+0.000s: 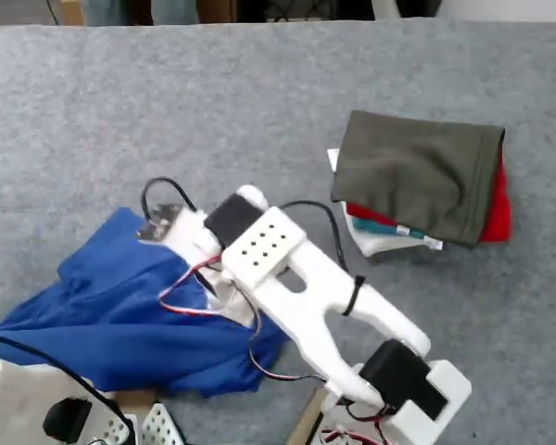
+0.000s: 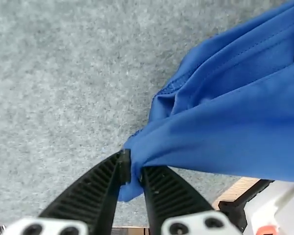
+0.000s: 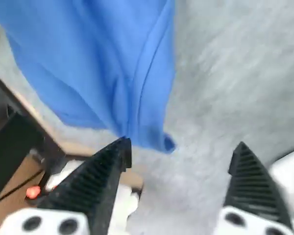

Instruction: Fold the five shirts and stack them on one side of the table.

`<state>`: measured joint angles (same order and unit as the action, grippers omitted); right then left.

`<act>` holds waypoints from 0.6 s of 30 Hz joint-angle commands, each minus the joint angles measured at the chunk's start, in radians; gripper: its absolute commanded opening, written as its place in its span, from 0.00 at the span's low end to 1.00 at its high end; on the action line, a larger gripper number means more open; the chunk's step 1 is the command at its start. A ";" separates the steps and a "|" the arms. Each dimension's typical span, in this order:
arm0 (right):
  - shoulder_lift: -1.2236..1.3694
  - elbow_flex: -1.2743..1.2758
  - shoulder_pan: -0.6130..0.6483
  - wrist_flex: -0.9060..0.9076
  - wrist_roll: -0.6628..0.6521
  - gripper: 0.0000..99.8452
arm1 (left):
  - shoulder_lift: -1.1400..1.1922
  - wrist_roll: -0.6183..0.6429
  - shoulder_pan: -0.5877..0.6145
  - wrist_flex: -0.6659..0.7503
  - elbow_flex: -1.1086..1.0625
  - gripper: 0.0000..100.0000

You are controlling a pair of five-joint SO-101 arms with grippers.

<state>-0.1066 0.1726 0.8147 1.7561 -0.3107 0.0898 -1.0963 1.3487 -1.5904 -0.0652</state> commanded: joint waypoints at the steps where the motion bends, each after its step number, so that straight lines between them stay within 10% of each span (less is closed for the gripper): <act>1: 0.067 -0.223 0.006 0.008 -0.005 0.27 | -0.012 0.002 -0.008 -0.005 0.005 0.03; 18: 1.030 -1.440 0.046 -0.044 0.083 0.16 | -0.012 0.003 -0.012 0.002 -0.117 0.03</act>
<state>0.8094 -1.0196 0.8516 1.7530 -0.2294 0.0898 -1.0963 1.3472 -1.5873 -0.1588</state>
